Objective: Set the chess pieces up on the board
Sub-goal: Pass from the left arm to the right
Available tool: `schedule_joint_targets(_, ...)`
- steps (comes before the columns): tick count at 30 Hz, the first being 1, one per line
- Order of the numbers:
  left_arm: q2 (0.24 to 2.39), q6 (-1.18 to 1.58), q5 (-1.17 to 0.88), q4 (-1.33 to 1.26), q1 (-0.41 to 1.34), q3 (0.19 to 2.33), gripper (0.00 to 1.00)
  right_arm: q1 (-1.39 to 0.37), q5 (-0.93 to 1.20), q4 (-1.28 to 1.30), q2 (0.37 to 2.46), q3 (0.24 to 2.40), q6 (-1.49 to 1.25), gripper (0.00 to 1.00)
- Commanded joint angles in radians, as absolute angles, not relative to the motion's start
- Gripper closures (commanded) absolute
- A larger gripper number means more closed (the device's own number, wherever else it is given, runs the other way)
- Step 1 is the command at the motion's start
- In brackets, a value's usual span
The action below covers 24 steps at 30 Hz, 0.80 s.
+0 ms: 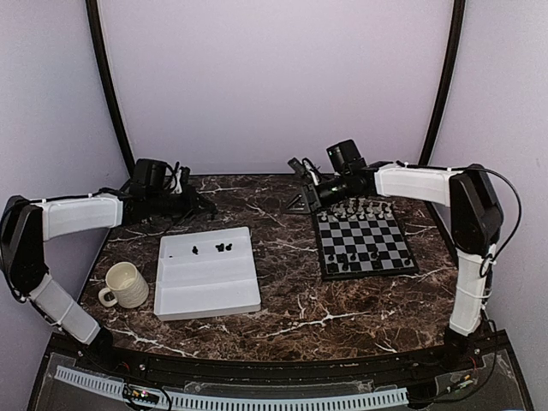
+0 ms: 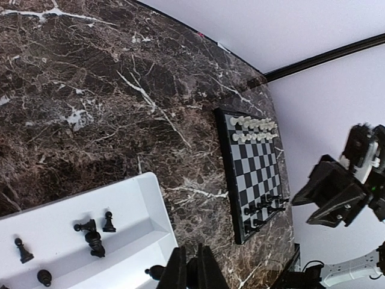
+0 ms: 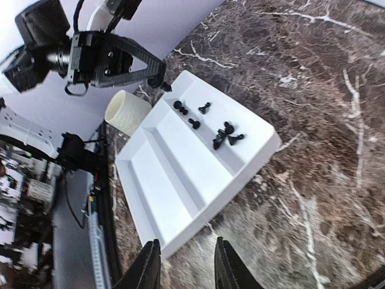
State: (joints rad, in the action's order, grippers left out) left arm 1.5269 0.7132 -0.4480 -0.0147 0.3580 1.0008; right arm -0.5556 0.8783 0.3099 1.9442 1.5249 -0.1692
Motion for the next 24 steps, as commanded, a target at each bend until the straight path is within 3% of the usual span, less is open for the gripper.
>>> schedule_joint_targets(1,1.438,0.885,-0.527,-0.342,0.359,0.883,0.94,-0.586,1.046,0.002,2.052,1.577,-0.545,0.67)
schedule_joint_targets(3,1.414,0.947,-0.537,-0.44,0.359,0.826,0.94,-0.609,1.087,-0.191,2.083,1.564,-0.701,0.66)
schedule_joint_targets(6,1.389,1.039,-0.55,-0.548,0.359,0.755,0.94,-0.637,1.095,-0.241,2.123,1.596,-0.767,0.64)
schedule_joint_targets(12,1.381,1.143,-0.573,-0.589,0.359,0.733,0.93,-0.7,0.78,0.354,2.18,1.859,-0.159,0.63)
schedule_joint_targets(17,1.408,1.286,-0.6,-0.668,0.359,0.713,0.93,-0.724,0.574,0.335,2.118,1.805,0.006,0.62)
schedule_joint_targets(24,1.482,1.414,-0.664,-0.842,0.359,0.683,0.93,-0.775,0.538,0.405,2.124,1.875,0.151,0.61)
